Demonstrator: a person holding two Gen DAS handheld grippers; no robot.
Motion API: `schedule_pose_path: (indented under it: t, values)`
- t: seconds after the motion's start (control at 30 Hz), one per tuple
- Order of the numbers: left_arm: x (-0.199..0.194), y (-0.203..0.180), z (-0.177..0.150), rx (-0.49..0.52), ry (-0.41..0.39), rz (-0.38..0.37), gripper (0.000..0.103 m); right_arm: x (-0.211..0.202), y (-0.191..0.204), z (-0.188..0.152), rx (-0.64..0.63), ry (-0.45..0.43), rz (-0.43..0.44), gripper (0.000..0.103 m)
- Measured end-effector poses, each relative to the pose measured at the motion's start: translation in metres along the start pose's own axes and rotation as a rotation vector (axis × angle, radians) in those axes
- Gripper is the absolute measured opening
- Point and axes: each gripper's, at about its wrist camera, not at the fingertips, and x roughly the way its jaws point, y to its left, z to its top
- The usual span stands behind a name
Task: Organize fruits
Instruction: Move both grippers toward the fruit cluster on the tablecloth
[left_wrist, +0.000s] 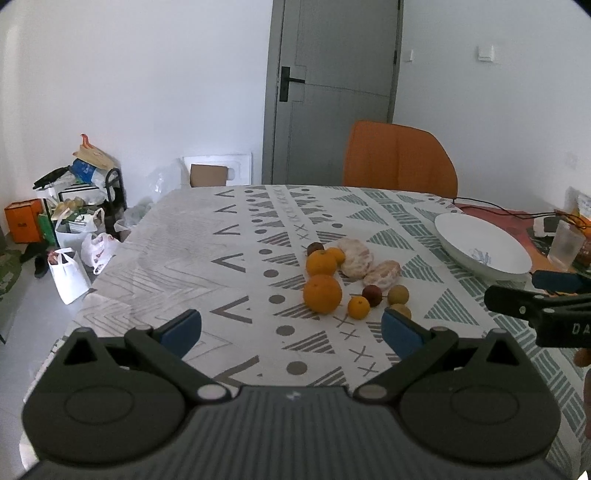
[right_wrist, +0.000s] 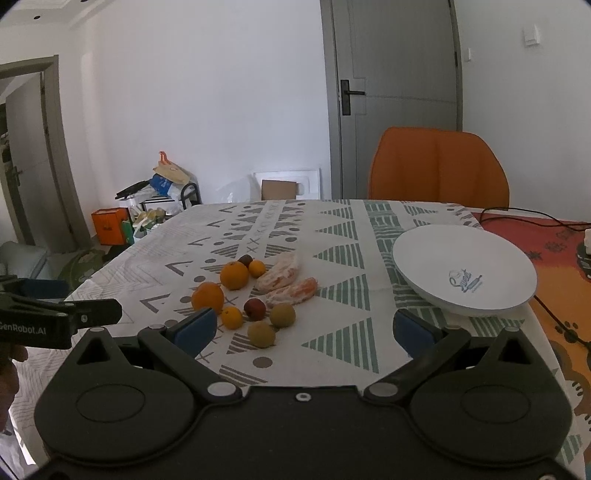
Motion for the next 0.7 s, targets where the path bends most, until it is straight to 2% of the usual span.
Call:
schedule_pose_path:
  t: [0.7]
  values:
    - [-0.0058, -0.0015, -0.0002, 0.007, -0.04, 0.009, 0.103, 0.0001, 0.0004, 0.001, 0.008, -0.001, 0.0, 0.103]
